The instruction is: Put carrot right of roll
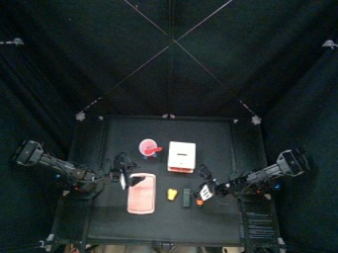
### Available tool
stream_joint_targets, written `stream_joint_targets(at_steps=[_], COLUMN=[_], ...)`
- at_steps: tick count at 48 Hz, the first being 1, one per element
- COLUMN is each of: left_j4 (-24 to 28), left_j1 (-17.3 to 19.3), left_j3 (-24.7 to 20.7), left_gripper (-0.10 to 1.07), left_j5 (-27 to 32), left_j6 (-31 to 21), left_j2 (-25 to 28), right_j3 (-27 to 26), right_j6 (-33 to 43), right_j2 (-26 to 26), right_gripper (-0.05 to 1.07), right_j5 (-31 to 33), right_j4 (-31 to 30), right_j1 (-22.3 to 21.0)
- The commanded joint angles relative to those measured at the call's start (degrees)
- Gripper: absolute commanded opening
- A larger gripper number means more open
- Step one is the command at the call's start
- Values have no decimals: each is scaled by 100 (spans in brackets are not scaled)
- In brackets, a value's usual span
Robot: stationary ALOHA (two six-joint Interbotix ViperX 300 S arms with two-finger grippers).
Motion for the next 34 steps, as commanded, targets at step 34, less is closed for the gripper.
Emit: stream_joint_targets(at_steps=[34], left_j4=[-870], left_j1=[-360], left_j3=[70], left_gripper=[102], left_j5=[589], left_j6=[-97], left_j2=[0], right_j3=[35], right_j6=[-9], right_j2=[-826], right_gripper=[95], right_j5=[229], right_j4=[-1415], right_j1=[-967])
